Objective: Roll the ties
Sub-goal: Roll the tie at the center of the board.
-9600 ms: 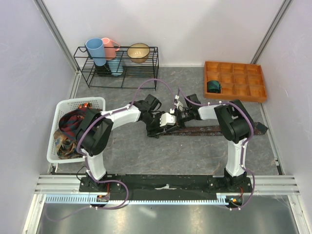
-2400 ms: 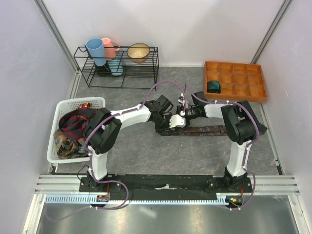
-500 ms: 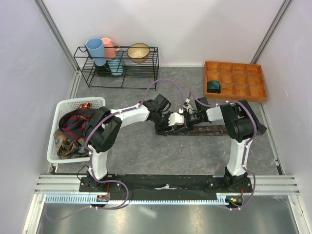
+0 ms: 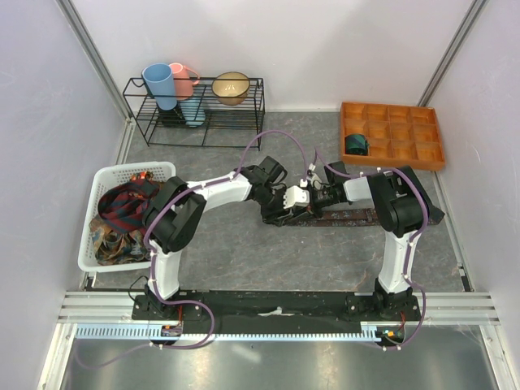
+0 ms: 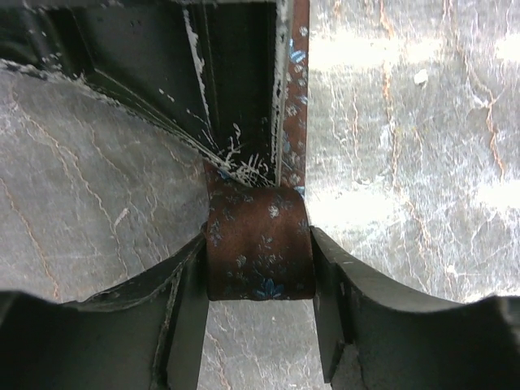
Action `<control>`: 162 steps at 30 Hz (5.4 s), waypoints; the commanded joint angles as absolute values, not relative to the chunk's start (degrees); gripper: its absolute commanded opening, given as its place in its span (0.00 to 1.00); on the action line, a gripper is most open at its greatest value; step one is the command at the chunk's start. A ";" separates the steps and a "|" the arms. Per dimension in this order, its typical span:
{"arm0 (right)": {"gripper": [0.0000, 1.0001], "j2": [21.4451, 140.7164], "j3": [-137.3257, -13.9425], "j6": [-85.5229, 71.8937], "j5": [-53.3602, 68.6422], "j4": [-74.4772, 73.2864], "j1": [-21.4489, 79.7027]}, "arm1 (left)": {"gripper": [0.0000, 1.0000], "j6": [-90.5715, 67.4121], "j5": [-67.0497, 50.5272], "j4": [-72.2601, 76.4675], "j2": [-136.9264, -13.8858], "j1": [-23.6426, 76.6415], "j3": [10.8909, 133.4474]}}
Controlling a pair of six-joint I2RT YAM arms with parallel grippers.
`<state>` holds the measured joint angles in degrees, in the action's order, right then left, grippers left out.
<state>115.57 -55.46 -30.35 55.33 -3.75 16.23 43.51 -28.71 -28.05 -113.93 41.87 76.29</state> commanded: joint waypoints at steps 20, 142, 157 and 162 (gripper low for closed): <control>0.24 112.86 -60.11 -19.43 52.03 -15.37 15.30 | 0.10 47.64 -17.05 -35.68 -117.16 46.41 78.49; 0.54 101.70 -68.29 35.81 42.63 -43.59 5.01 | 0.03 43.51 -23.82 -26.89 -116.01 43.68 76.81; 0.98 95.36 -57.40 71.62 32.62 -37.18 7.03 | 0.03 44.30 -24.26 -30.06 -117.77 43.15 79.63; 0.90 95.19 -53.53 76.20 30.32 -34.11 7.03 | 0.03 44.12 -23.91 -30.23 -117.86 43.07 79.89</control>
